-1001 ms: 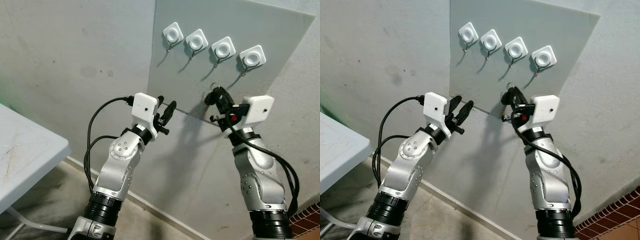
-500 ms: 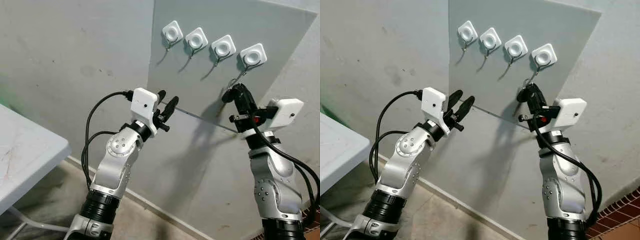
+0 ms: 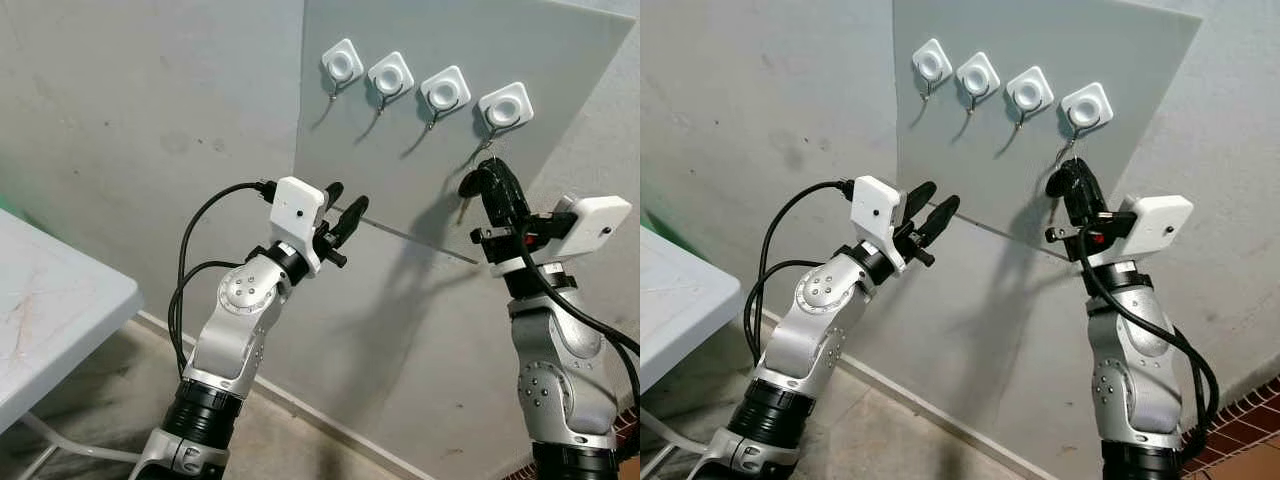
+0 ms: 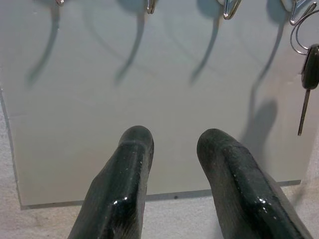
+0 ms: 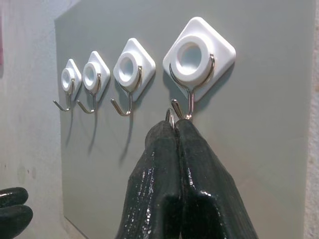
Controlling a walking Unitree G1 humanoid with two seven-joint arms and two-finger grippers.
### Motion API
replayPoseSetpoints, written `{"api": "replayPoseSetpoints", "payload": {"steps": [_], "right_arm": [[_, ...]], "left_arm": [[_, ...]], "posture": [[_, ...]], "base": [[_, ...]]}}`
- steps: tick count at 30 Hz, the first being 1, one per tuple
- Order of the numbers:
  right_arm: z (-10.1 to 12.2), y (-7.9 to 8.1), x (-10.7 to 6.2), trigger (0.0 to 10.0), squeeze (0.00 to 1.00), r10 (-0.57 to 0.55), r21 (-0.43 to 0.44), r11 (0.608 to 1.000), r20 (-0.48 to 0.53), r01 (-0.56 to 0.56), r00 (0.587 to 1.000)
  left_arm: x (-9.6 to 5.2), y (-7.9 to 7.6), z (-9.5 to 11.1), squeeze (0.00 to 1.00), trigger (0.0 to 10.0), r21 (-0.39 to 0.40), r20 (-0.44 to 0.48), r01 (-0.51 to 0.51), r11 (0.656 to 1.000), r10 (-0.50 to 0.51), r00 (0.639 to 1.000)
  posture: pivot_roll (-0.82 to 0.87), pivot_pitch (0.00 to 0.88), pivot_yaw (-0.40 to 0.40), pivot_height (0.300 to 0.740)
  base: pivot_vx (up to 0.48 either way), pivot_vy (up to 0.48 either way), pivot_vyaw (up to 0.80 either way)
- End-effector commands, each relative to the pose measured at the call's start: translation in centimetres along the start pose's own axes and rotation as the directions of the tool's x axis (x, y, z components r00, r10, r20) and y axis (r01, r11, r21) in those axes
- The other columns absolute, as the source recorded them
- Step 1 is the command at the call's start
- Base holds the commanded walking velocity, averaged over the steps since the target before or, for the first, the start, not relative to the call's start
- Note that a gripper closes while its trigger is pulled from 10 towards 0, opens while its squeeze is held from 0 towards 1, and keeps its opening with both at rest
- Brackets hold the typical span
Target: Hang keys on a hook
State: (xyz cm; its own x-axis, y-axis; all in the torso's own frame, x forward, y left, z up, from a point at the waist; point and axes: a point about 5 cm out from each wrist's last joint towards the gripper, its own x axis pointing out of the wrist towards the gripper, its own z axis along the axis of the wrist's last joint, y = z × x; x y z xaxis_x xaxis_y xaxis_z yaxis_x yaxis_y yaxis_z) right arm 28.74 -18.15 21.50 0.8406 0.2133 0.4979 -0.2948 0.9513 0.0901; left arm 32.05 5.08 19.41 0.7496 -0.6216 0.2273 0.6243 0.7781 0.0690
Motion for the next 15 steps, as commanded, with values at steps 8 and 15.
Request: {"api": "replayPoseSetpoints", "payload": {"steps": [8,15], "right_arm": [[1.1,0.3,0.4,10.0,0.00,0.019,0.012,1.000,0.038,-0.020,0.999],[1.6,-0.1,0.8,10.0,0.00,-0.014,0.052,0.999,0.068,0.011,0.998]], "left_arm": [[0.5,-0.5,0.9,0.00,10.0,0.015,0.027,0.028,0.999,-0.029,0.999],[0.5,-0.5,0.8,0.00,10.0,0.012,0.025,0.025,1.000,-0.025,0.999]], "posture": [[0.09,0.000,-0.061,0.740],[0.09,0.000,-0.063,0.740]], "base": [[0.000,0.000,0.00],[0.000,0.000,0.00]]}}
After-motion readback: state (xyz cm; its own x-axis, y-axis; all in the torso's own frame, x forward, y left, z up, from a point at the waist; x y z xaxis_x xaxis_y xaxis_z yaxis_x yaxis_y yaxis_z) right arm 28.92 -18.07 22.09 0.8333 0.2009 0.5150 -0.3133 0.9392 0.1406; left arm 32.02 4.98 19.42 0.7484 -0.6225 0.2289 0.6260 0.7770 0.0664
